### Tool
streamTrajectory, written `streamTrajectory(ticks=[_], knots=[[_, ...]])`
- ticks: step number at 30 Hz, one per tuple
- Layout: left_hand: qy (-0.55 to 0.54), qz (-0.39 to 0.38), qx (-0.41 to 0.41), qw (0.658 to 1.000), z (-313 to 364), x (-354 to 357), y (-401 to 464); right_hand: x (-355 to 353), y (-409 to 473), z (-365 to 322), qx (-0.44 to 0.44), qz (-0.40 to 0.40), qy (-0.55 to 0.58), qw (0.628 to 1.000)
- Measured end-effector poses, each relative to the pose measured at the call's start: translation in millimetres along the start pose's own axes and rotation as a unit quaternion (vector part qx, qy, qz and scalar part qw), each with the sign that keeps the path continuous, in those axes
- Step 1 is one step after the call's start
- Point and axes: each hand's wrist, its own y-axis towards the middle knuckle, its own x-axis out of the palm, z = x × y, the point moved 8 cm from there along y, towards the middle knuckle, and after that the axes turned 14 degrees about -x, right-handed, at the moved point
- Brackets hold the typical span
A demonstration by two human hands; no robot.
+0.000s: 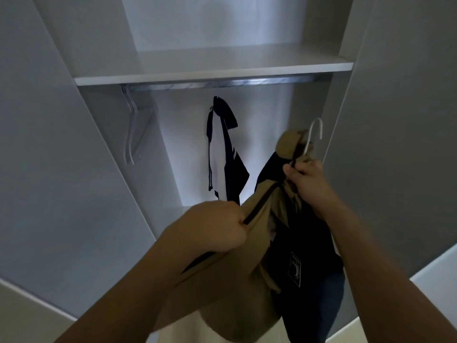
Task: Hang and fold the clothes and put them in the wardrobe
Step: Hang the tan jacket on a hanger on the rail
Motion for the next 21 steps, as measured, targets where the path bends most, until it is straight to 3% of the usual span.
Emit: streamTrajectory(ticks=[4,9,12,14,17,19,21], knots=[[-0.089,0.062,-0.008,0.994,25.7,-7.9,34.9,21.7,0.9,-19.6,-0.040,-0.052,0.004,0.998],[-0.121,0.021,0.038,0.992,31.6,4.5,20.0,1.5,2.8,-6.5,-0.027,-0.035,-0.049,0.998],[-0.080,-0.028,0.049,0.995,12.7,6.9,0.0,-25.9,6.1,0.2,0.002,0.023,-0.047,0.999],[-0.010,-0.045,0.036,0.998,-4.1,6.6,-9.0,-28.2,6.3,-6.4,0.000,0.020,-0.043,0.999],[0.068,0.058,0.019,0.996,-0.5,-12.1,0.9,-8.4,4.6,-21.7,-0.002,-0.028,-0.003,1.000],[0.009,0.144,0.008,0.989,15.8,-26.5,15.6,7.2,3.1,-30.9,-0.002,-0.064,0.018,0.998],[-0.039,0.141,0.011,0.989,31.3,-20.6,31.6,15.9,1.8,-35.9,-0.017,-0.095,0.002,0.995]])
